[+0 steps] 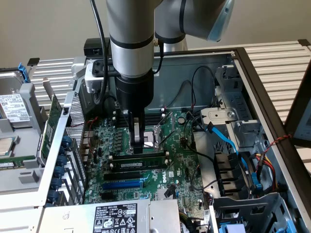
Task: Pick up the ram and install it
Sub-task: 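Press down the ram until it locks into place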
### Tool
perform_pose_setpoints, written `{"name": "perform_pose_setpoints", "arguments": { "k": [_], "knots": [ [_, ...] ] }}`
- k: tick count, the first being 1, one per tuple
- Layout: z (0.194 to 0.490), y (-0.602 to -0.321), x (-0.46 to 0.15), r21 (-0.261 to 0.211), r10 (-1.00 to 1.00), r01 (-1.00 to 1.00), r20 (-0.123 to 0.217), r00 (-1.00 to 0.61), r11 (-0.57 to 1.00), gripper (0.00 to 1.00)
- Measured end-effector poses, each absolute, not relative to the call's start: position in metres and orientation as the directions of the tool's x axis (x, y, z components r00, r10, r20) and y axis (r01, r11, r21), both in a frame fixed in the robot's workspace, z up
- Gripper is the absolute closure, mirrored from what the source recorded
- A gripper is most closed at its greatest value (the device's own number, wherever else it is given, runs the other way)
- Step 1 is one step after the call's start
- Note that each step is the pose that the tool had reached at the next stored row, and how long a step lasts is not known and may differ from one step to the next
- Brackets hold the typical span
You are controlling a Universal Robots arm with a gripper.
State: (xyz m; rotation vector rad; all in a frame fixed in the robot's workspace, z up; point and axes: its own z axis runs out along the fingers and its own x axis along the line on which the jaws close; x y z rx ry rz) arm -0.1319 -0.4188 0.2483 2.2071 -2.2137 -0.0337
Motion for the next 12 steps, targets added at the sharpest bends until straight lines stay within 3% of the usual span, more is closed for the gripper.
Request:
{"name": "perform_pose_setpoints", "arguments": {
  "k": [12],
  "knots": [
    [0.2484,-0.4188,-0.1319,0.026,-0.999,-0.998,-0.008,-0.051,0.051,0.89]
  ]
}}
